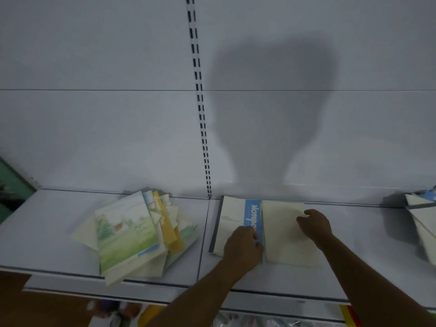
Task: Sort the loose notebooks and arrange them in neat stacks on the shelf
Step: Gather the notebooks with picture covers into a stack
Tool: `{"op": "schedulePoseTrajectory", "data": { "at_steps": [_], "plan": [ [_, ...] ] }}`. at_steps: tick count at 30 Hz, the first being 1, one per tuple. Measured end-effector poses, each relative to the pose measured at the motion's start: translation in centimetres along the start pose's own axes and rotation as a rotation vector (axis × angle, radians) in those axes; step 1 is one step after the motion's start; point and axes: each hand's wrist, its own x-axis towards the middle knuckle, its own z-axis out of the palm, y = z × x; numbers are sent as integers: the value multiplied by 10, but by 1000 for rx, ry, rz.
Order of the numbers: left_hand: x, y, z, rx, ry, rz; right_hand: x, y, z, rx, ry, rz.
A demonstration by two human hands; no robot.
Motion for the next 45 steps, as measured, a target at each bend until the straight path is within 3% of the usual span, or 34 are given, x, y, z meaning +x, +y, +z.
{"op": "schedulePoseTrajectory", "data": {
  "at_steps": [13,17,20,26,32,40,45],
  "plan": [
    [-9,-96,-105,59,243,-176,-27,-34,34,-5,27,13],
    [-13,-114,-134,20,320,-203,-43,-59,47,-170,86,25],
    [-20,-133,-158,25,355,-256,-58,-90,61,-303,135,-89],
    [-42,-180,-207,140,433,-434,-111,-186,129,-188,-116,-462],
    [-74,-222,-236,167,321,-671,-178,-254,206,-209,-341,-644],
    [-84,-247,-241,14,277,-632,-204,-263,243,-326,-344,-587],
    [-75,-236,-246,-161,350,-529,-199,-258,242,-157,-355,-481]
  ]
}}
